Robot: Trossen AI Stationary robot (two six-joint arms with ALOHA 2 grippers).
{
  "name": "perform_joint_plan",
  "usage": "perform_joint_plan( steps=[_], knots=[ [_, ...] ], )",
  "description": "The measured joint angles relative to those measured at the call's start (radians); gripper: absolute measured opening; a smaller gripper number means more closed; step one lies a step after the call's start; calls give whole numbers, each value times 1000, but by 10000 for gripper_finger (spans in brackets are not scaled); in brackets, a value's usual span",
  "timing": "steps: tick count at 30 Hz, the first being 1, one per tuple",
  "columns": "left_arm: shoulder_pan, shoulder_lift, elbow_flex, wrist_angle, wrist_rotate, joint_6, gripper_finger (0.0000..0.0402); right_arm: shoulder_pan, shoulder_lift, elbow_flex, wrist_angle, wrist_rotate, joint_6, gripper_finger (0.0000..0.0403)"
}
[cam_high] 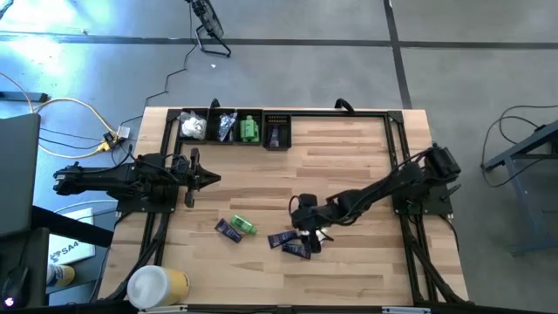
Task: Pick & Place Travel size toiletries
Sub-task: Put the shave cream into the right black bin
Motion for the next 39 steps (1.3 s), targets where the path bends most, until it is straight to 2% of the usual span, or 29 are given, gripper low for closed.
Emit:
perform_joint_plan(
  steps=[4, 9, 39],
  knots=[
    [0, 0, 0, 0, 0, 0, 22, 2, 46, 0, 5, 0, 1, 282],
    [0, 0, 0, -1, 0, -1, 22, 1, 79, -1, 31, 0, 4, 269],
    [0, 0, 0, -9, 0, -1, 22, 26, 135, -1, 44, 5, 19, 258]
  ],
)
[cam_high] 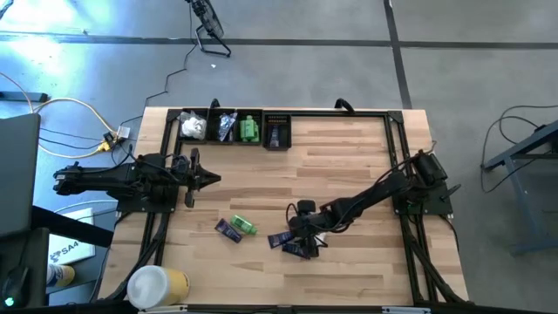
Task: Pick & Place Travel size toiletries
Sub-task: Put the shave cream into the right black bin
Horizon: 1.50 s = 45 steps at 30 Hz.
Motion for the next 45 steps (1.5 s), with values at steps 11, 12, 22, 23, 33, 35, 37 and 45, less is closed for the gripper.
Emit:
perform_joint_plan(
  steps=[11, 12, 22, 23, 33, 35, 37, 45],
  knots=[
    [0, 0, 0, -10, 0, 0, 22, -2, 35, -2, 36, 3, -25, 254],
    [0, 0, 0, -13, 0, 0, 22, -2, 34, 0, 43, 3, -26, 251],
    [0, 0, 0, -18, 0, 0, 22, -4, 34, 0, 33, -1, -27, 188],
    [0, 0, 0, -18, 0, 0, 22, -4, 34, 0, 33, -1, -27, 180],
    [0, 0, 0, -22, 0, 0, 22, -4, 34, 0, 33, -5, -20, 137],
    [0, 0, 0, -22, 0, 0, 22, -4, 34, 0, 33, -5, -19, 139],
    [0, 0, 0, -22, 0, 0, 22, -4, 34, 0, 33, -5, -19, 145],
    [0, 0, 0, -21, 0, 0, 22, -4, 34, 0, 33, -6, -19, 139]
  ],
)
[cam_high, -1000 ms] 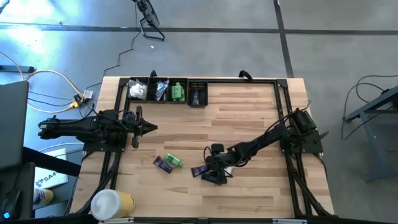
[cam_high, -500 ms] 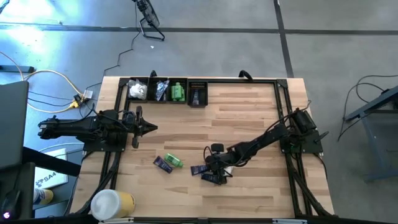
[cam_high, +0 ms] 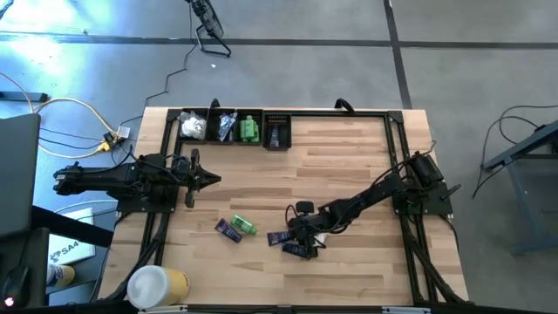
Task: Pick & Place Travel size toiletries
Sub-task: Put the shave cream into the right black bin
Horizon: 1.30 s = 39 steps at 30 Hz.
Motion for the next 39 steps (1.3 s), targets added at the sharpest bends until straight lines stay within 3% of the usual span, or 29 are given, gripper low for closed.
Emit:
perform_joint_plan(
  steps=[10, 21, 30, 39],
  knots=[
    [0, 0, 0, 0, 0, 0, 22, 0, -18, -1, -2, 0, 0, 141],
    [0, 0, 0, 0, 0, 0, 22, -42, -137, -1, 8, 41, -5, 132],
    [0, 0, 0, 0, 0, 0, 22, -111, -255, 0, 18, 227, -11, 130],
    [0, 0, 0, 0, -1, 3, 22, -198, -272, 0, 131, 350, -79, 137]
  ],
)
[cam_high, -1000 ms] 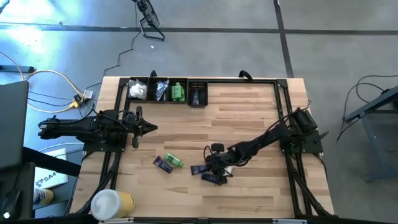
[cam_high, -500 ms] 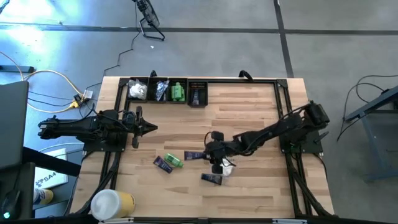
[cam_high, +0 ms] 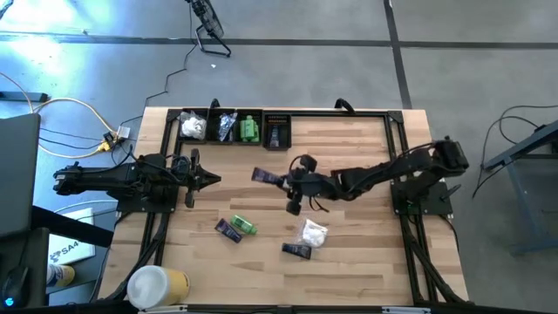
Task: Pick & Place Travel size toiletries
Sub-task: Put the shave cream into the right black bin
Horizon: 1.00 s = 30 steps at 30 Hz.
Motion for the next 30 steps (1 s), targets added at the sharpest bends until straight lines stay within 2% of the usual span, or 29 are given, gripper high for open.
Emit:
perform_joint_plan(
  steps=[8, 15, 23, 30],
  knots=[
    [0, 0, 0, 0, 0, 0, 22, -93, 0, 0, 99, 124, -7, 132],
    [0, 0, 0, 0, 0, 1, 22, -183, 21, 0, 126, 123, 53, 132],
    [0, 0, 0, 0, -1, 8, 22, -290, 73, 0, 214, 41, 56, 134],
    [0, 0, 0, 0, -2, 13, 22, -372, 119, -1, 221, -35, 89, 130]
  ],
)
